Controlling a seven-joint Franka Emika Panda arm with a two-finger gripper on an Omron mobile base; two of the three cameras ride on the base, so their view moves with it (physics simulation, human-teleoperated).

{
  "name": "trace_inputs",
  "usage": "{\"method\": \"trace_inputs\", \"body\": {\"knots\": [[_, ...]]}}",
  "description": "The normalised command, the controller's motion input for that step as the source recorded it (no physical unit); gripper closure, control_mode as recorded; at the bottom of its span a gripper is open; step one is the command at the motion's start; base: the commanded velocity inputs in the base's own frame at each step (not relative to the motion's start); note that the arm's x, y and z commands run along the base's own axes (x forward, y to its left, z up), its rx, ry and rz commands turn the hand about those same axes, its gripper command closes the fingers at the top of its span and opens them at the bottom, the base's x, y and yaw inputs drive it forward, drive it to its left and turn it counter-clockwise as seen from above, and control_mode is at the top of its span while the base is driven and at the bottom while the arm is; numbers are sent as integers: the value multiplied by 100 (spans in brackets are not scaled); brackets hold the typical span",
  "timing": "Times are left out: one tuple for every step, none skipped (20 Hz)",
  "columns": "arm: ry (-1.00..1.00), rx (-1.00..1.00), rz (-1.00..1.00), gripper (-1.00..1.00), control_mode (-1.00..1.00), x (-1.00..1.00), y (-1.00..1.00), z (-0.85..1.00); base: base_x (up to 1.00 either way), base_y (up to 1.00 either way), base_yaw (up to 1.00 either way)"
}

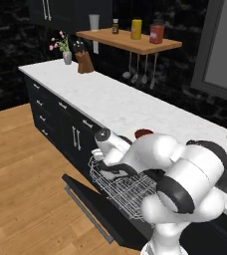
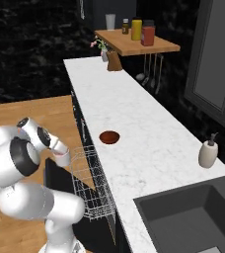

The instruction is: Pick up the cup and bowl from the counter, place them in the dishwasher, and close the dishwasher door.

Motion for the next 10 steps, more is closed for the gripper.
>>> {"method": "trace_inputs", "body": {"knots": [[4, 3, -31, 100, -100, 29, 45, -56, 0, 0, 0], [5, 2, -30, 100, -100, 27, 44, -47, 0, 0, 0], [4, 2, -30, 100, -100, 21, 40, -33, 0, 0, 0], [0, 0, -30, 100, -100, 16, 30, -16, 0, 0, 0], [0, 0, -30, 100, -100, 23, 22, -17, 0, 0, 0], [0, 0, -30, 100, -100, 30, 18, -21, 0, 0, 0], [0, -3, -28, 100, -100, 40, 6, -28, 0, 0, 0], [0, -6, -28, 100, -100, 38, 1, -29, 0, 0, 0], [4, -5, -23, 100, -100, 39, 0, -28, 0, 0, 0], [5, -2, -16, 100, -100, 35, -6, -25, 0, 0, 0]]}}
